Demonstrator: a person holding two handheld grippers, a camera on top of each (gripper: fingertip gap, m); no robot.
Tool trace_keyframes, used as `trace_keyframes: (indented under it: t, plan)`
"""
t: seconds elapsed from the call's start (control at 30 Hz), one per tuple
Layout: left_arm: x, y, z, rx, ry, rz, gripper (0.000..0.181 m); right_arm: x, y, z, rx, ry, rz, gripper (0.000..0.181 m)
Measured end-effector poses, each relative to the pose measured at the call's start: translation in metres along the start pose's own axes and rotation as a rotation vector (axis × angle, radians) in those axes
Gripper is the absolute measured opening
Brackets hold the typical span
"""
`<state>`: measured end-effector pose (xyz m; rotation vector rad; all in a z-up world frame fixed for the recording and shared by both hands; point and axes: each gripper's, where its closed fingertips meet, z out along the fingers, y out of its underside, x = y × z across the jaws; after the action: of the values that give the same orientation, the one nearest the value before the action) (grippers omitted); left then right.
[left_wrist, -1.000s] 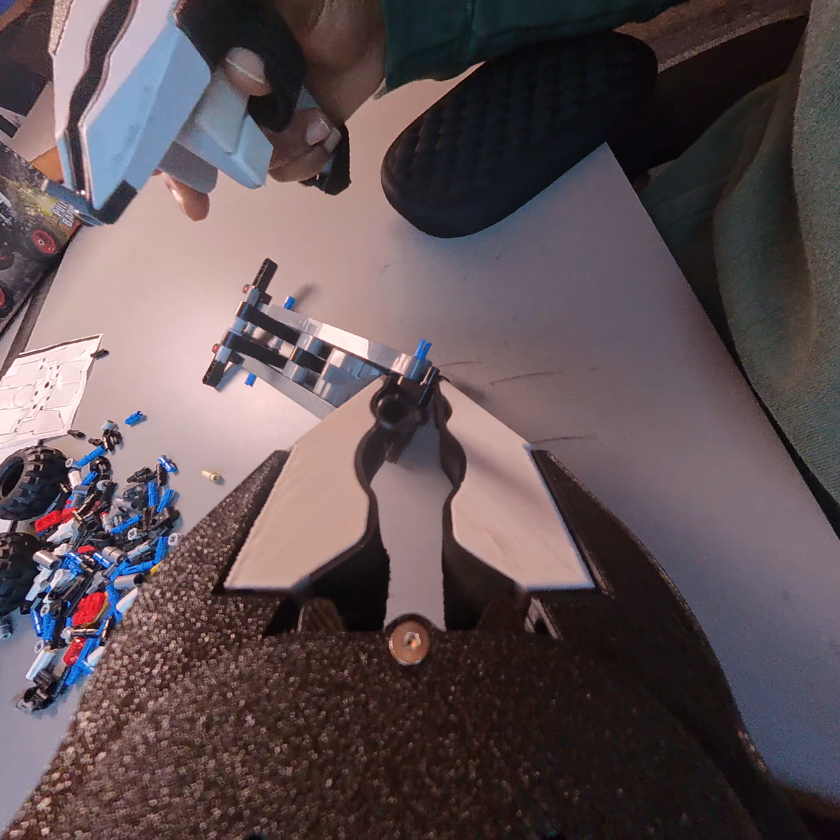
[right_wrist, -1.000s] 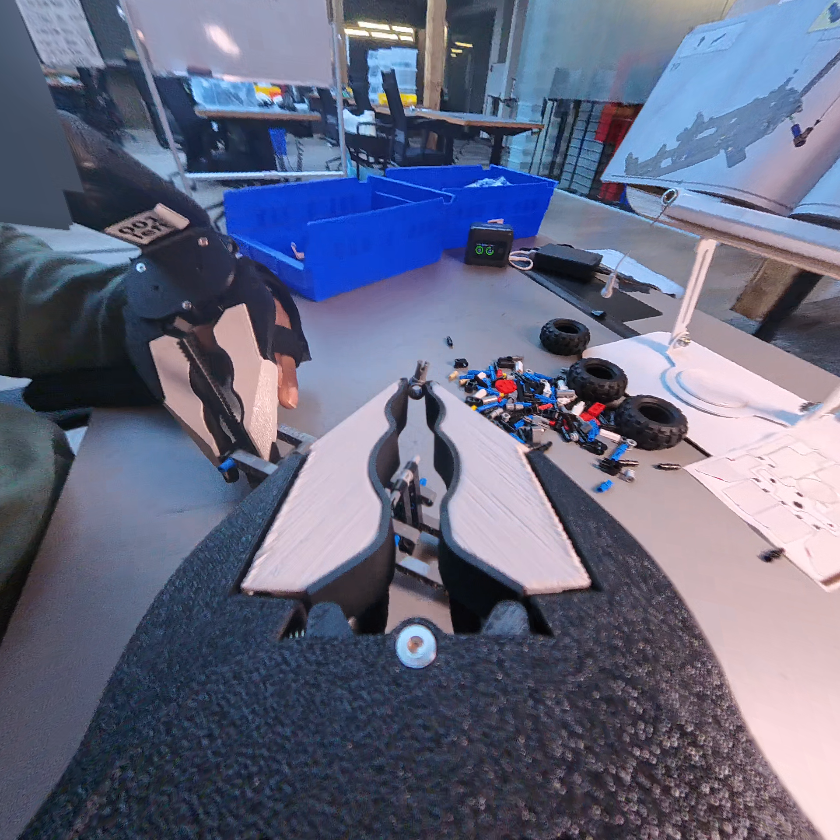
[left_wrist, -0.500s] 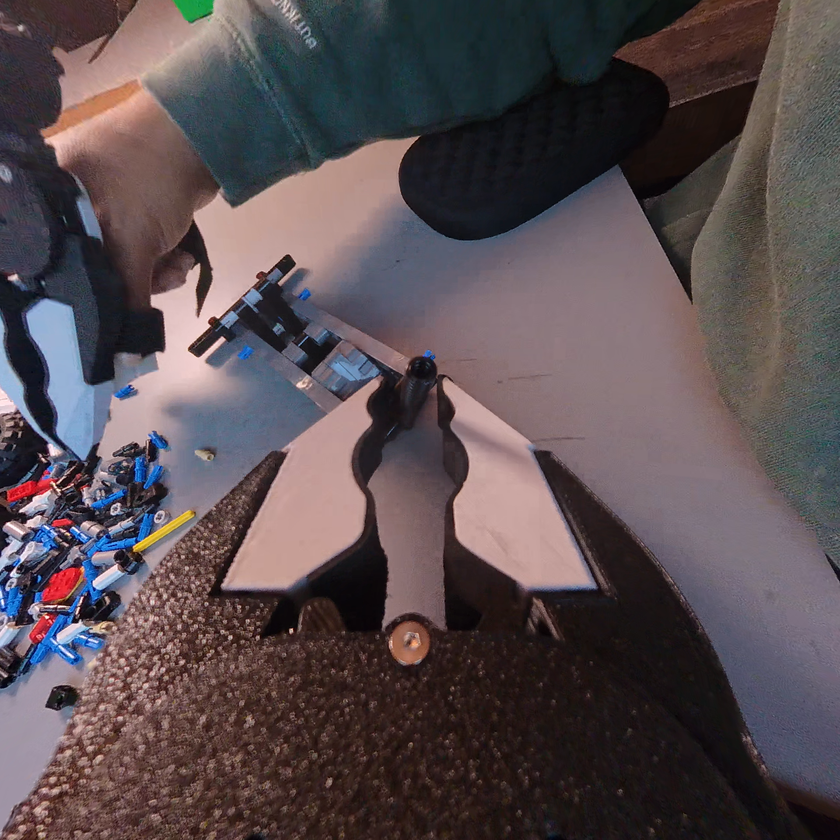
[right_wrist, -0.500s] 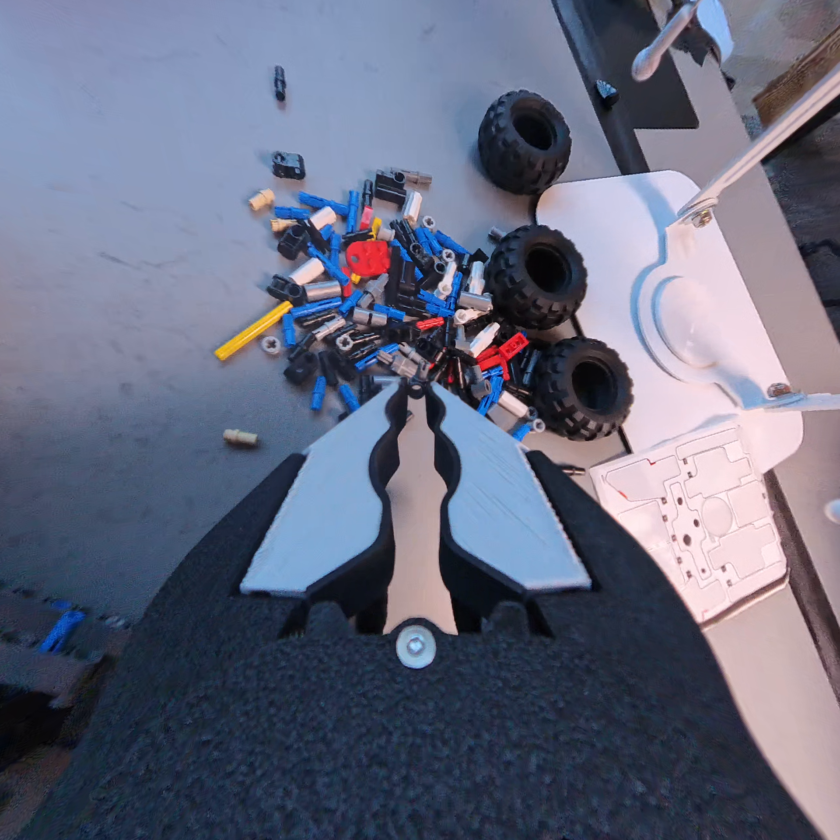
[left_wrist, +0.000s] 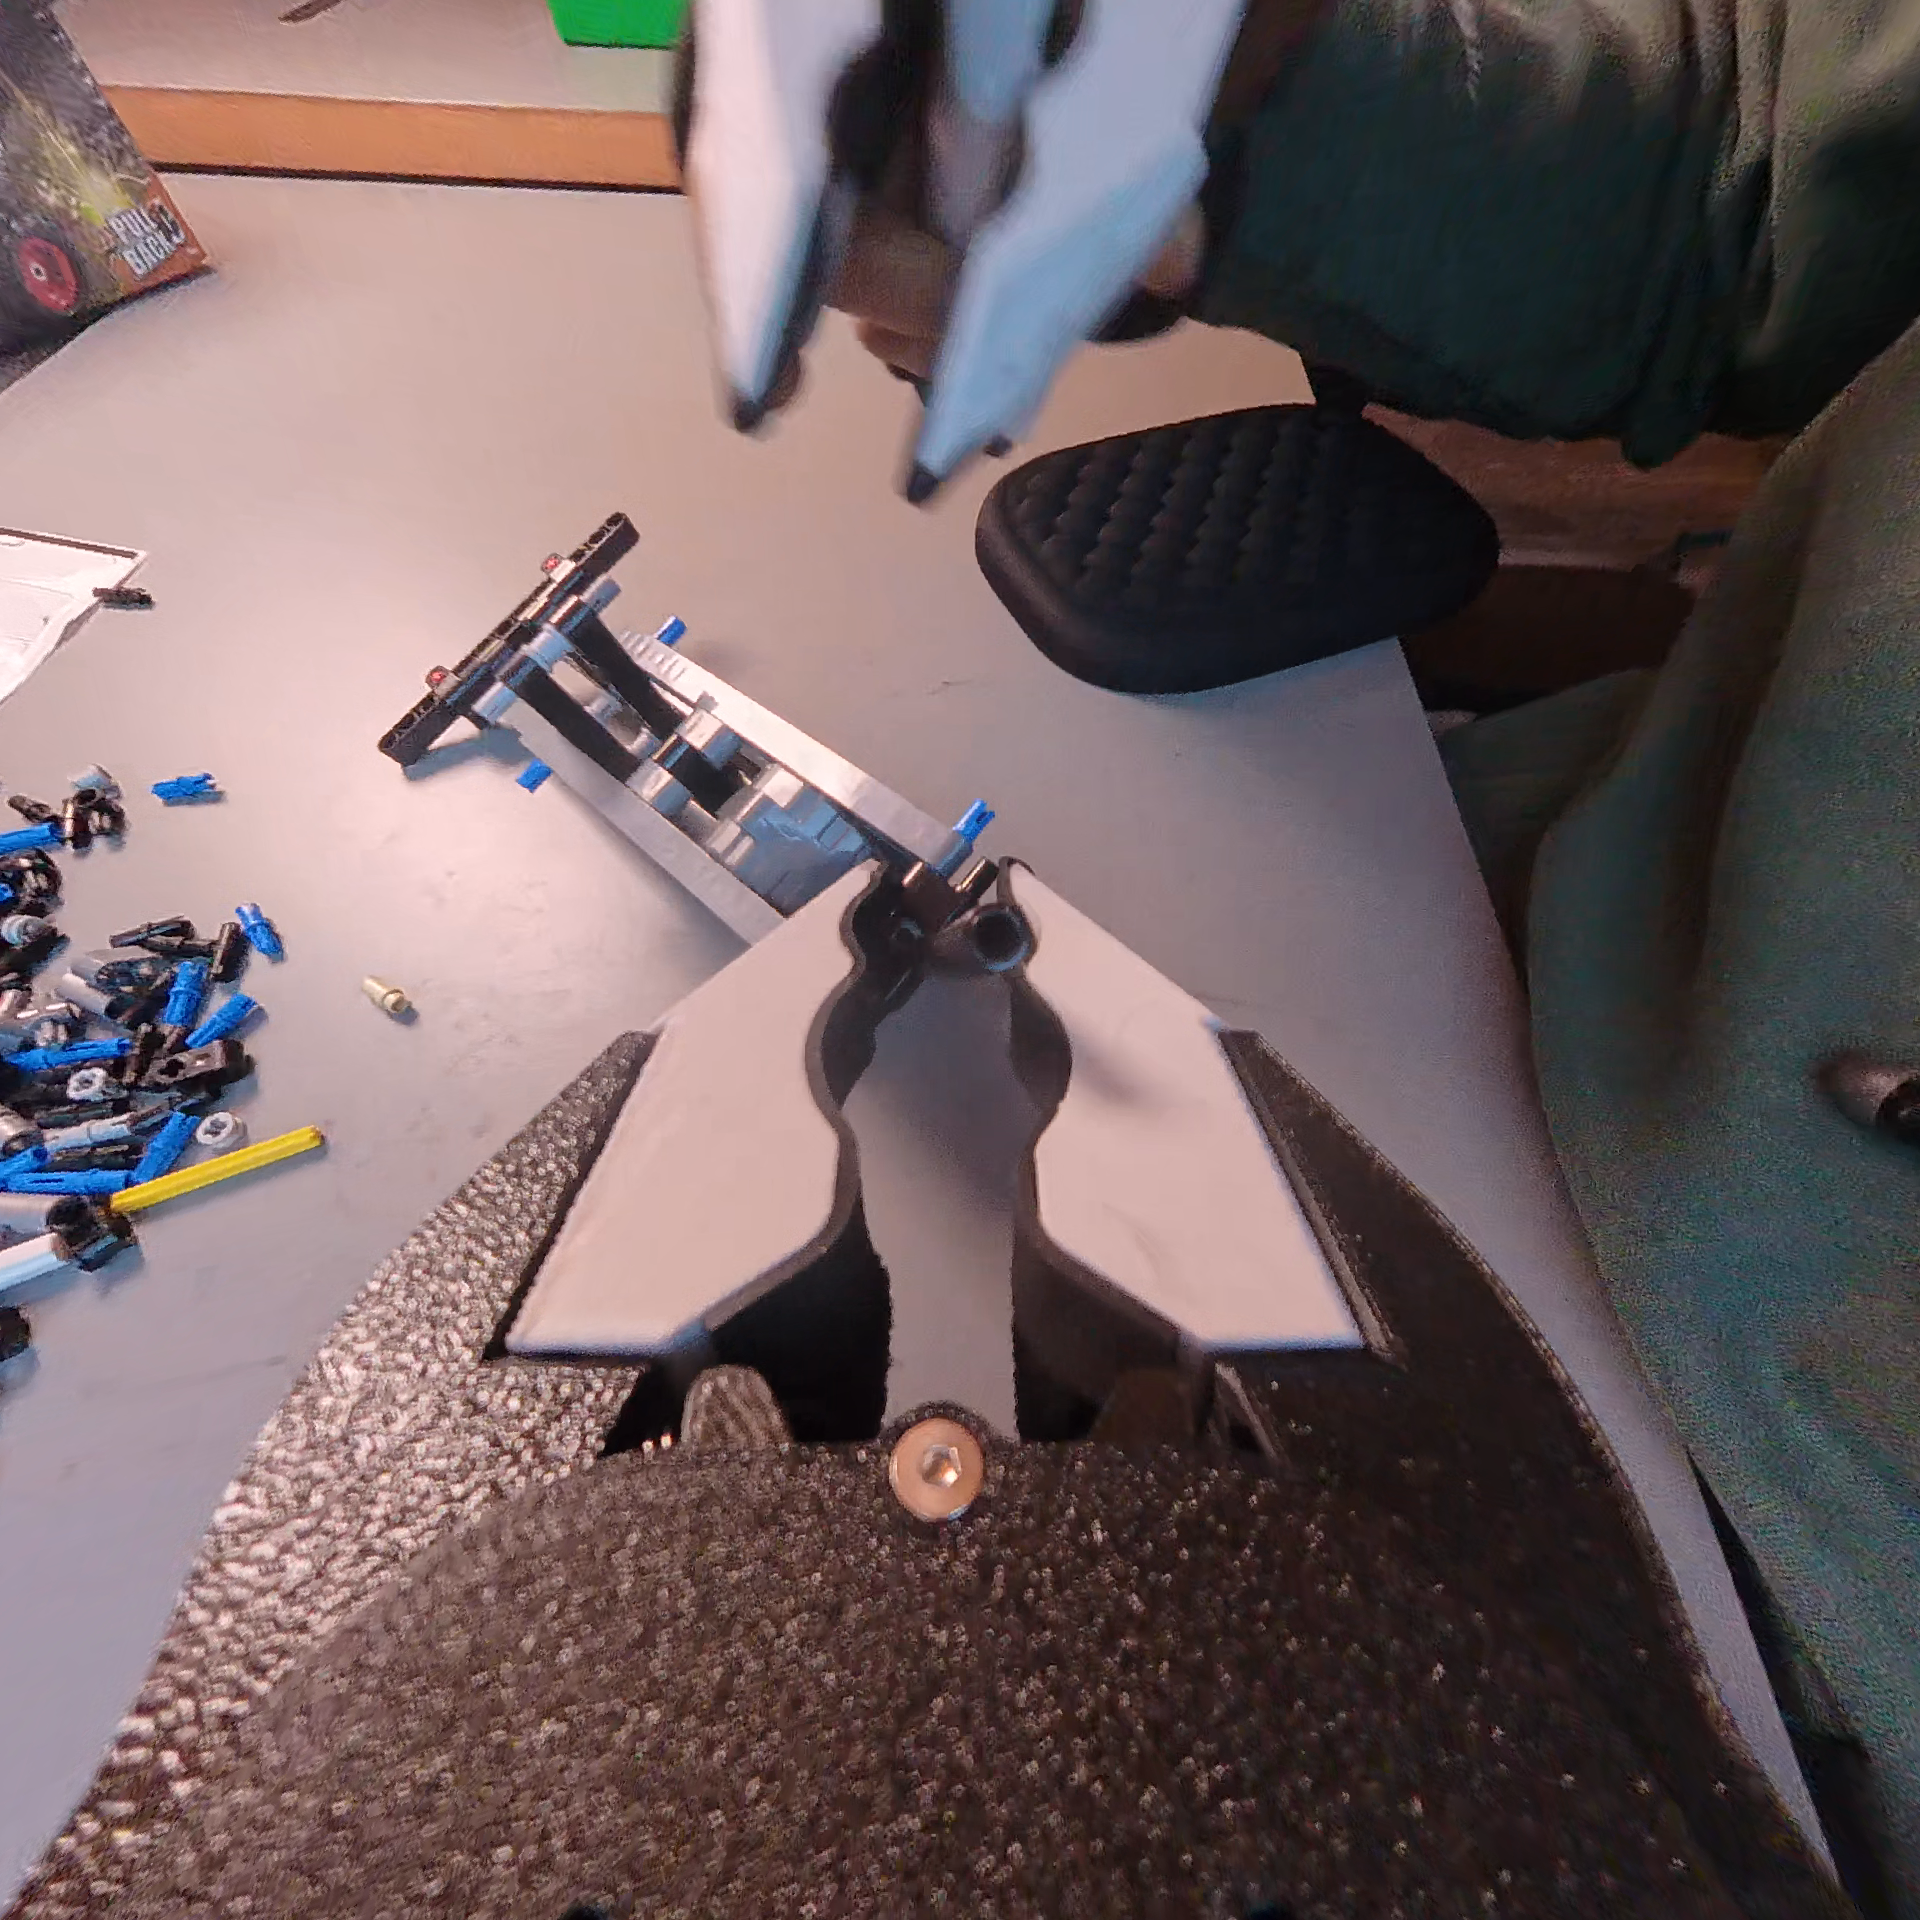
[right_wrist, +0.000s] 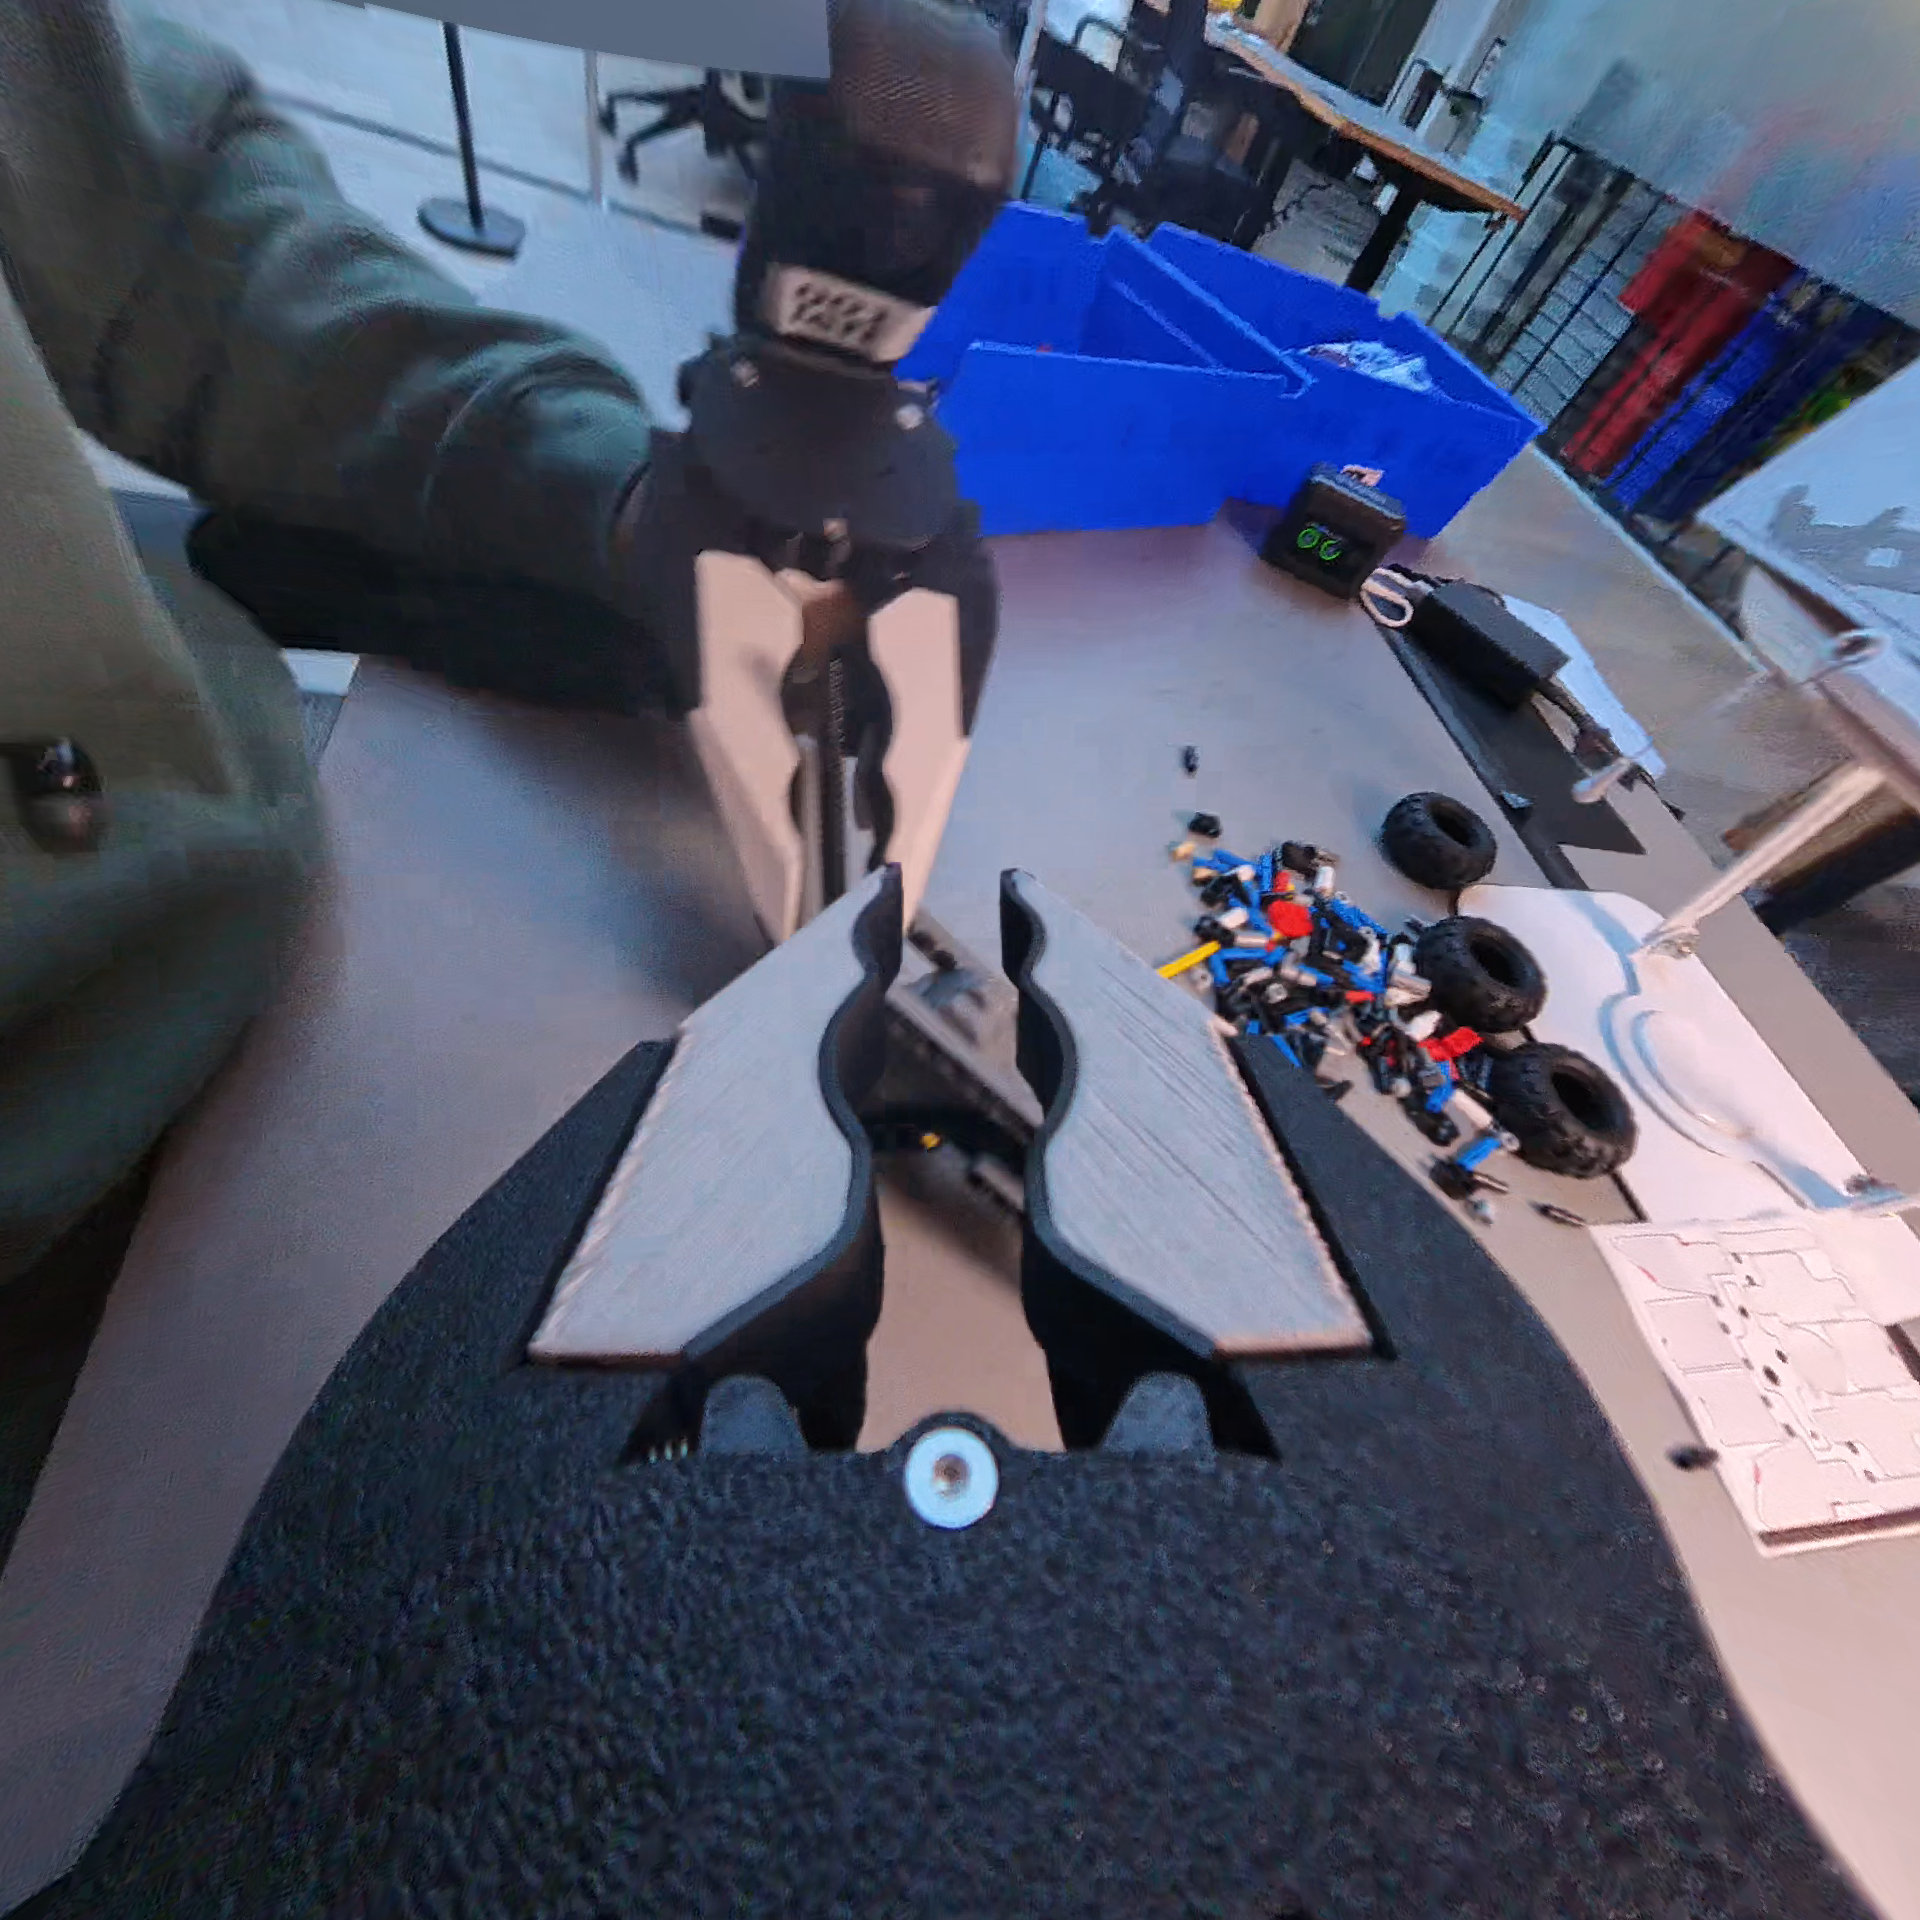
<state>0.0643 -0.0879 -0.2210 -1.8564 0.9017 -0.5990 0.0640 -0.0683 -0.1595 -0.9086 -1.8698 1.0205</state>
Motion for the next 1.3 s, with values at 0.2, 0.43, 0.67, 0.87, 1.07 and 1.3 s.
trace_keyframes:
  t: [0.2,0.43,0.67,0.87,1.07,1.3]
  plan:
    - [0.001,-0.004,0.002,0.035,0.037,-0.068,0.019,-0.034,0.031,0.013,-0.137,0.107,-0.183,0.016]
    - [0.003,-0.002,0.003,0.018,0.028,-0.045,0.019,-0.035,0.040,0.024,-0.200,0.100,-0.261,0.006]
    - [0.004,0.002,0.005,-0.022,0.019,-0.026,0.019,-0.035,0.042,0.024,-0.192,0.138,-0.299,0.002]
    - [0.008,0.003,0.014,-0.068,0.008,-0.016,0.018,-0.041,0.051,0.014,-0.211,0.241,-0.302,0.001]
    - [0.013,0.007,0.020,-0.104,0.008,0.016,0.018,-0.054,0.058,-0.005,-0.208,0.280,-0.254,0.001]
    - [0.017,0.002,0.024,-0.099,0.014,0.033,0.019,-0.052,0.055,-0.003,-0.195,0.266,-0.195,0.002]
